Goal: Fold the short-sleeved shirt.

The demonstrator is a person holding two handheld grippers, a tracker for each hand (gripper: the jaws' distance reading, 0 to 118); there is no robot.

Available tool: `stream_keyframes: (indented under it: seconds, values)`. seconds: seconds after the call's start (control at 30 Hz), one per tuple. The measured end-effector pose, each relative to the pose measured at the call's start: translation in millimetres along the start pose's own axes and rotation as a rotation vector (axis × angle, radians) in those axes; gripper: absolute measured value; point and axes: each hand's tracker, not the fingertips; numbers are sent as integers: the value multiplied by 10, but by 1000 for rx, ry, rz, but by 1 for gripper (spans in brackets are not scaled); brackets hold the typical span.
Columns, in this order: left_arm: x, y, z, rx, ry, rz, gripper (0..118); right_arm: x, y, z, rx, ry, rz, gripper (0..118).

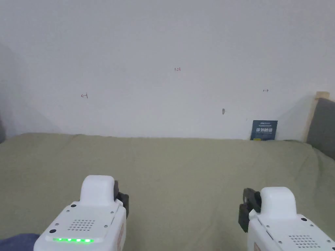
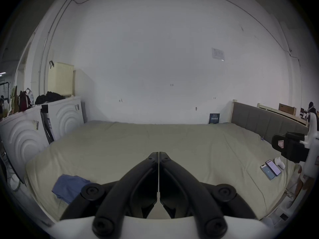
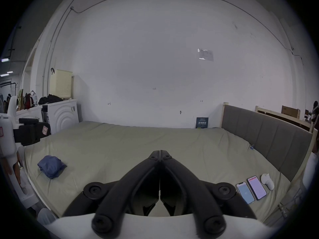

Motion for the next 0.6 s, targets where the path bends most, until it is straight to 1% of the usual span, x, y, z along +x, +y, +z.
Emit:
stream_keyframes:
  seconds: [0.07,0.17,0.3,0.33,0.37,0.4,0.43,0.47,0.5,0.53,0.57,0.6]
  values:
    - [-22,13,-20,-8,-2,3,0,38,22,34,-8,4,-14,0]
    - [-52,0,-43,8,18,18,0,95,7,58,-6,-9,-10,0]
    - [-54,14,-46,0,11,20,0,106,10,67,-2,-15,-7,0]
    - [-54,11,-54,2,14,20,2,144,-1,37,-3,-11,-10,2]
    - [-60,14,-62,3,11,30,25,152,1,24,-2,-4,-15,26]
    - [-74,16,-70,6,8,43,72,157,7,9,-5,-1,-22,65]
    - [-71,30,-71,4,8,51,118,160,14,-17,-11,0,-22,107]
    - [-77,32,-121,-24,17,60,116,128,23,-3,-26,-21,-17,118]
    - [-182,297,113,37,99,-34,118,129,19,-29,-30,-9,-15,118]
    - [-202,469,222,8,29,34,118,80,-13,43,10,-10,-3,118]
    - [-150,267,170,-9,46,6,118,80,-11,38,12,-14,-8,118]
    - [-179,346,243,-6,39,15,118,130,-33,-1,7,-15,-10,118]
